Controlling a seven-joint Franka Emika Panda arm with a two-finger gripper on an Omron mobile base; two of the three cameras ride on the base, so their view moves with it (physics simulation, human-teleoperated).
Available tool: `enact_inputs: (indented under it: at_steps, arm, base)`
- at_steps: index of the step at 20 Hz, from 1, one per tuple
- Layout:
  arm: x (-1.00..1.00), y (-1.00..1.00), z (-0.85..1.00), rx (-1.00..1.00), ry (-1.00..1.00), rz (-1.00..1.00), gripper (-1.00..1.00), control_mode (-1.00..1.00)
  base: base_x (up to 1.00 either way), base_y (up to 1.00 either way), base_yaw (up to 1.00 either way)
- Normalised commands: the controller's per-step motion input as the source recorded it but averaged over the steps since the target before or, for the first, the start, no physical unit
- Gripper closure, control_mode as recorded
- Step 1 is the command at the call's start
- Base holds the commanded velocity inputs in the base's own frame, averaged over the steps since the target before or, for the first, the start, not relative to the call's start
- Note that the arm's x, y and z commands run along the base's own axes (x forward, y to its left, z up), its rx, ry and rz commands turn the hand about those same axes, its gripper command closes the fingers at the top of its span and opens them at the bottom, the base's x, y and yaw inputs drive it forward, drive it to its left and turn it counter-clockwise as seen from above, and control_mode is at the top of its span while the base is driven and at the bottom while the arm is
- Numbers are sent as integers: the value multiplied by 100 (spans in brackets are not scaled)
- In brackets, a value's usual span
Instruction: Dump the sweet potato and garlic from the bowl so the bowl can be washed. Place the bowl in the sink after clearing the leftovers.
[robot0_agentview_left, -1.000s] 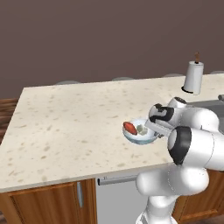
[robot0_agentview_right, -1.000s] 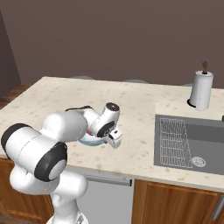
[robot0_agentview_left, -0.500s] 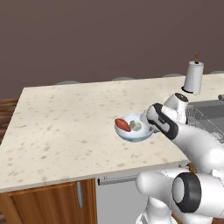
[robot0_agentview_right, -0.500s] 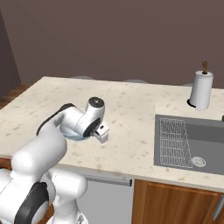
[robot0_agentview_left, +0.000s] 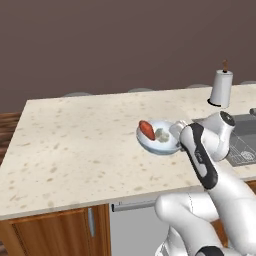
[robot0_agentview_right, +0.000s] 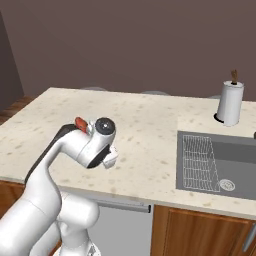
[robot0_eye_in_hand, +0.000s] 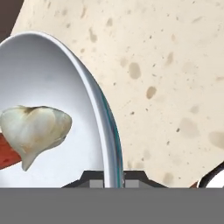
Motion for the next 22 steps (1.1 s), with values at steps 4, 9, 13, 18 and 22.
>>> enact_inputs:
  at_steps: [4,9,13,18,22]
  arm:
    - [0,-99,42,23,0,-31,100,-100]
    - [0,-100,37,23,10,-35,100,-100]
    - [0,-100,20,29,21,-35,100,-100]
    - [0,-63,0,23,13,-16,100,-100]
    - [0,-8,-4,14,4,-5,100,-100]
  base:
    - [0,0,0]
    - [0,0,0]
    - [0,0,0]
    - [0,0,0]
    - [0,0,0]
